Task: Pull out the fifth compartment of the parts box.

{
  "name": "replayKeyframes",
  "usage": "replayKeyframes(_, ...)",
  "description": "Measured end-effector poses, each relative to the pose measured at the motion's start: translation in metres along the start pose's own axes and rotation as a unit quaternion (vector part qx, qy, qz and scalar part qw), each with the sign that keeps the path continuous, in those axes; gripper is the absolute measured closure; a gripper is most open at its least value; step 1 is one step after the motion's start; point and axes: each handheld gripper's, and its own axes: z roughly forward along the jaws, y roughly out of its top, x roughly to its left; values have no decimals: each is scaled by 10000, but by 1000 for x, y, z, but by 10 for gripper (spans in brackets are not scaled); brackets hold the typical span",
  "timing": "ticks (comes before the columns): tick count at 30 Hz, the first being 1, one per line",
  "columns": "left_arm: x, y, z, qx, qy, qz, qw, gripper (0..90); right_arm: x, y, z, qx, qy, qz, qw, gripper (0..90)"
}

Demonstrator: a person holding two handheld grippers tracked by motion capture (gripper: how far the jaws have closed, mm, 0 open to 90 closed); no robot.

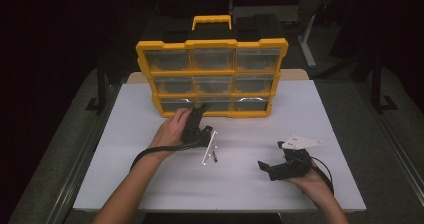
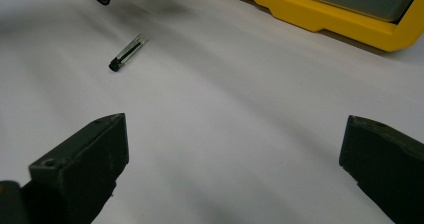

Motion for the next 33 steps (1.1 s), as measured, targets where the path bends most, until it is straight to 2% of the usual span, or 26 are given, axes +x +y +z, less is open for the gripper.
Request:
replayKeyframes(10, 7, -2, 2, -20, 138, -10, 9999, 3, 0, 0, -1, -1, -10, 45, 10000, 0)
replayKeyframes(14, 12, -2, 2, -16, 186, 50, 9998, 66, 0, 0, -1, -4, -19, 42, 10000, 0)
replayKeyframes(17, 15, -3, 3, 18, 252, 59, 9997, 66, 0, 0, -1, -10, -17, 32, 10000, 0)
replayKeyframes(18, 17, -3, 2, 123, 214, 182, 9995, 66, 0, 0, -1, -12, -13, 30, 10000, 0)
replayKeyframes(19, 16, -4, 3, 29, 270, 97, 9996, 66, 0, 0, -1, -15, -15, 25, 10000, 0)
replayKeyframes(21, 18, -4, 4, 35, 293, 87, 9995, 66, 0, 0, -1, -9, -16, 34, 10000, 0)
replayKeyframes(25, 23, -4, 4, 186, 292, 270, 9990, 67, 0, 0, -1, -7, -17, 38, 10000, 0)
replayKeyframes(26, 23, -4, 6, 130, 327, 190, 9992, 70, 0, 0, -1, -7, -15, 44, 10000, 0)
replayKeyframes(28, 27, -4, 5, 196, 348, 266, 9988, 79, 0, 0, -1, -15, -15, 37, 10000, 0)
replayKeyframes(33, 32, -4, 7, 199, 421, 278, 9985, 91, 0, 0, -2, -15, -17, 62, 10000, 0)
